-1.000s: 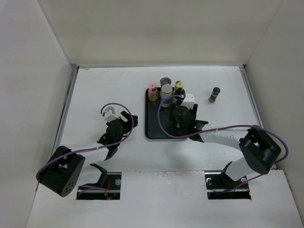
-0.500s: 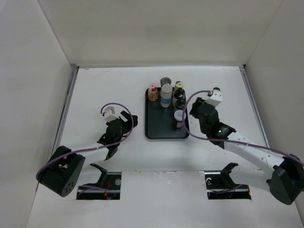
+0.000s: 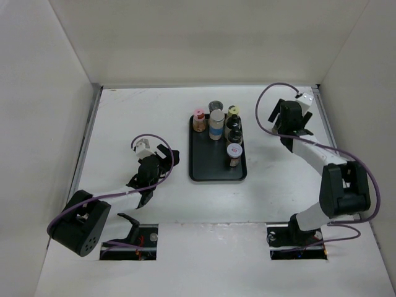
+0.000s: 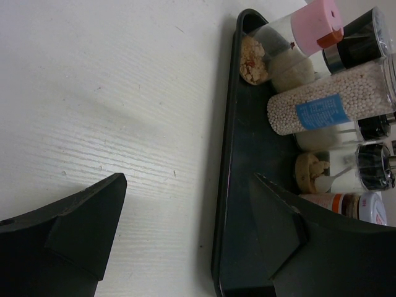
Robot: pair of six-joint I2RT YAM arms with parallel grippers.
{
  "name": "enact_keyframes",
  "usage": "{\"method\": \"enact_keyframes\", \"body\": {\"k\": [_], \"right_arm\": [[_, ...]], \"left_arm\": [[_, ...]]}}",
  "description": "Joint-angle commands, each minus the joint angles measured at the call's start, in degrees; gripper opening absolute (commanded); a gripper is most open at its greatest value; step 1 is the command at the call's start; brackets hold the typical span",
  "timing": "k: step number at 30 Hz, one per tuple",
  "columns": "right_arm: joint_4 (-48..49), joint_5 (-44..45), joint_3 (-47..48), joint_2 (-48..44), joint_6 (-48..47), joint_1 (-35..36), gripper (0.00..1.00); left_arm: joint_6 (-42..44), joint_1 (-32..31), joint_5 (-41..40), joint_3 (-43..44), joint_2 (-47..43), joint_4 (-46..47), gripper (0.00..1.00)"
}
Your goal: Organize the condiment bottles
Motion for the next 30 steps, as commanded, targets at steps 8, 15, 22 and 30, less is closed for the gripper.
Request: {"method": "enact_keyframes", "body": {"k": [8,15,22,30], "right_arm": [[3.2,-6.8,10.0,11.3,-3.2,-3.3,0.83],[3.4,-5.6,13.0,15.2,-5.5,-3.5,0.65],[4.8,-2.4,8.2,11.1,-5.2,-2.8,0.44],[3.2,1.5,-9.1,-11.5,0.8,7.2,0.43]], "left_arm": [[-0.5,0.5,0.4,0.6,-0.2,2.9,0.79],[-0.5,0.4,0.5,0.7,0.1,2.9,0.79],[-0.5,0.3,0.5,0.9,0.4,2.9,0.79],[-0.5,0.3,0.7,0.8,0.4,3.0,0.79]]}}
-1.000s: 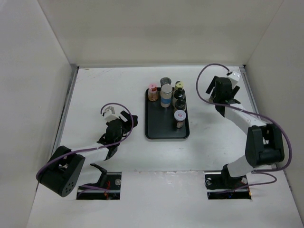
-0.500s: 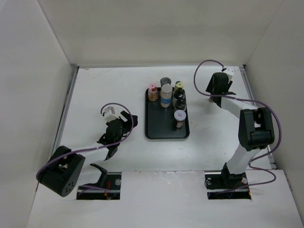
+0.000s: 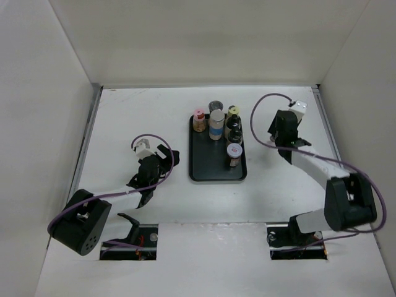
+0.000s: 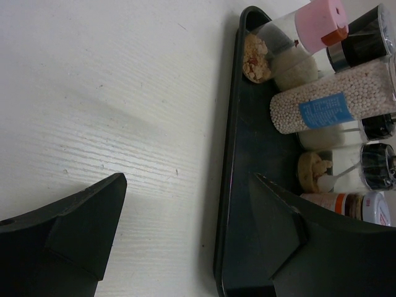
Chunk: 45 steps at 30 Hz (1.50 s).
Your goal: Organize the condiment bottles
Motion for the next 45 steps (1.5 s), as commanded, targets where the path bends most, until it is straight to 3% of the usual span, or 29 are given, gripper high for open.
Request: {"method": "enact_keyframes", "body": {"k": [1,7,15,19,23,30,45], "right_arm": [[0.3,2.9,-5.3,-11.2,3.8,6.1,0.44],[-10.5,5.1,-11.5,-25.9,8.4,16.5,0.45],[-21.0,6.2,-9.7,-28.7,11.9,30.4,0.45],[-20.9,5.3,-9.7,-27.6,14.2,34.6,0.45],[-13.7,5.2,-11.4,-25.9,14.4,39.2,0.45],[-5.9,5.4,-12.6,-20.8,14.2,39.6,0.45],[-2.1,12.3,-13.4,-12.7,10.6,41.0,0.48]], "left_arm": [[-0.5,0.3,0.6,0.8,-0.1,3.0,0.79],[-0.5,-0.2,0.6,1.2,0.3,3.0,0.79],[-0.5,0.4,0.4,0.6,-1.1,3.0,0.79],[-0.3,0.4,0.1,0.6,-1.6,2.7,0.79],[-0.3,0.4,0.2,0.6,-1.6,2.7,0.79],[-0.2,0.5,0.1,0.6,-1.8,2.7,0.79],[-0.2,0.5,0.1,0.6,-1.4,2.9,0.79]]}}
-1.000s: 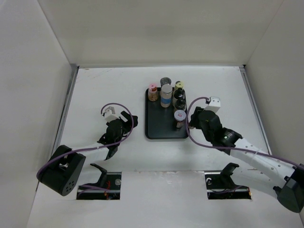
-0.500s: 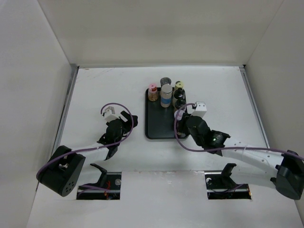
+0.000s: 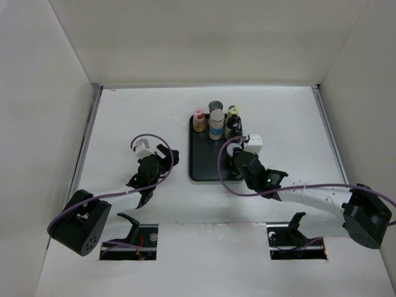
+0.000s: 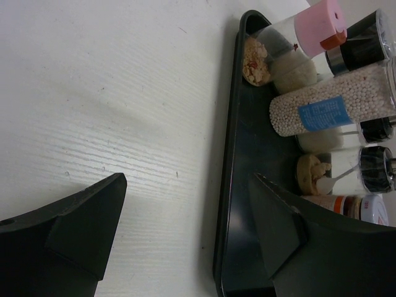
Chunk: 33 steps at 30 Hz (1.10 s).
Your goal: Organize the condiment bottles
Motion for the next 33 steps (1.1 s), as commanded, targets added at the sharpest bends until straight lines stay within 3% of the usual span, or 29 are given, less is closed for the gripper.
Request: {"method": "enact_keyframes", "body": {"k": [1,8,11,19,21,23,27,33], "right_arm": [[4.3,2.9,-0.6,1.4,-0.9,1.4,0.49],[4.1,3.0,-0.2,3.5,-1.0,2.1,0.59],[3.7,3.1,0.1,2.7,-1.3,2.2,0.70],[0.8,3.2,0.2,-7.1,-2.1,2.1,1.00],[0.7,3.6,-0.5,-11.3,-1.8,0.9,1.00],[1.8,3.6,-1.3,-15.4,-2.1,-2.4,1.00],[4.7,1.7,-2.2,-18.3,-0.6,-12.7,1.00],[8.0,-4.9,-1.7,-11.1,6.4,-26.9,1.00]], "left_arm": [[-0.1,0.2,0.0,0.6,-1.1,2.9,0.79],[-0.1,0.3,0.2,0.6,-0.9,3.0,0.79],[-0.1,0.3,0.2,0.6,-1.3,2.9,0.79],[0.1,0.4,-0.3,0.7,-1.3,2.4,0.81],[0.2,0.5,-0.5,1.1,-0.9,2.1,0.82],[0.5,0.6,-0.7,1.3,-1.1,1.2,0.84],[2.4,0.5,-2.0,3.2,0.2,0.1,1.00],[4.6,1.2,-2.0,6.5,1.3,-5.9,1.00]]}}
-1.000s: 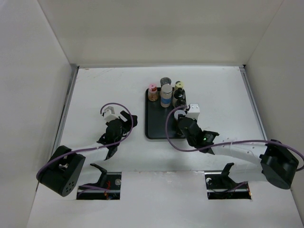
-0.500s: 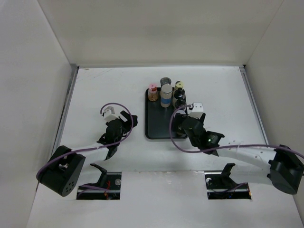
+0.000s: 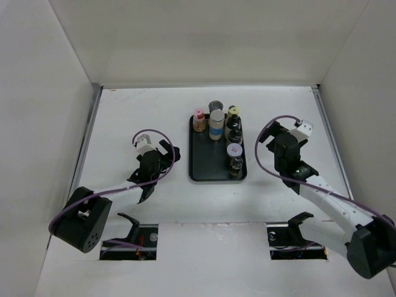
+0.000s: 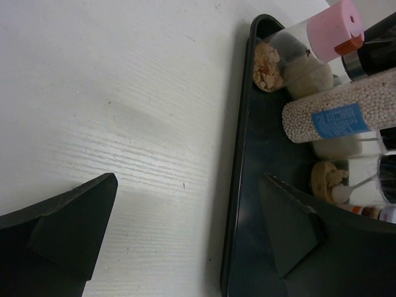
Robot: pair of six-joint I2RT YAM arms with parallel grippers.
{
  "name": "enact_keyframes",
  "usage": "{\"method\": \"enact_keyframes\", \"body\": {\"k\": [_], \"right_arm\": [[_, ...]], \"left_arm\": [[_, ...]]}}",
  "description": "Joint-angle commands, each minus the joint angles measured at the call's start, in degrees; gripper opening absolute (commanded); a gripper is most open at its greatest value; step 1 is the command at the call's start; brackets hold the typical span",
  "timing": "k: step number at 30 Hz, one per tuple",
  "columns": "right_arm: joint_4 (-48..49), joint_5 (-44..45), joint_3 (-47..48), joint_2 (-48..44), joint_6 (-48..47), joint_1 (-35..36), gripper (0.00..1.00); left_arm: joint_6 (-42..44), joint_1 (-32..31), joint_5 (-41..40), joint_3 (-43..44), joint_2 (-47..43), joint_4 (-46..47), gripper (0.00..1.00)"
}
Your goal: Organize the condiment bottles
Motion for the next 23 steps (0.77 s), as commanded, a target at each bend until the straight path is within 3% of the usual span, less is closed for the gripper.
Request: {"method": "enact_keyframes", "body": {"k": [1,5,15,23], "right_arm": [[3.6,-4.5,-0.3,3.4,6.1,-4.8,1.00],[5.7,-5.4,-1.5,5.1,7.6,-7.9,1.00],[11.0,-6.1,-4.2,13.5,5.4,-6.9,1.00],[11.3,-7.7,-4.3,13.1,5.3,-6.7,1.00]], "left_arm": [[1.9,1.2,-0.5,3.9,-0.6,-4.2,1.00],[1.9,3.3,2.1,6.1,-0.9,-10.1,1.00],[2.6,5.9,4.6,9.2,-5.6,-19.7,1.00],[3.6,3.4,4.0,9.7,-9.0,-20.1,1.00]]}}
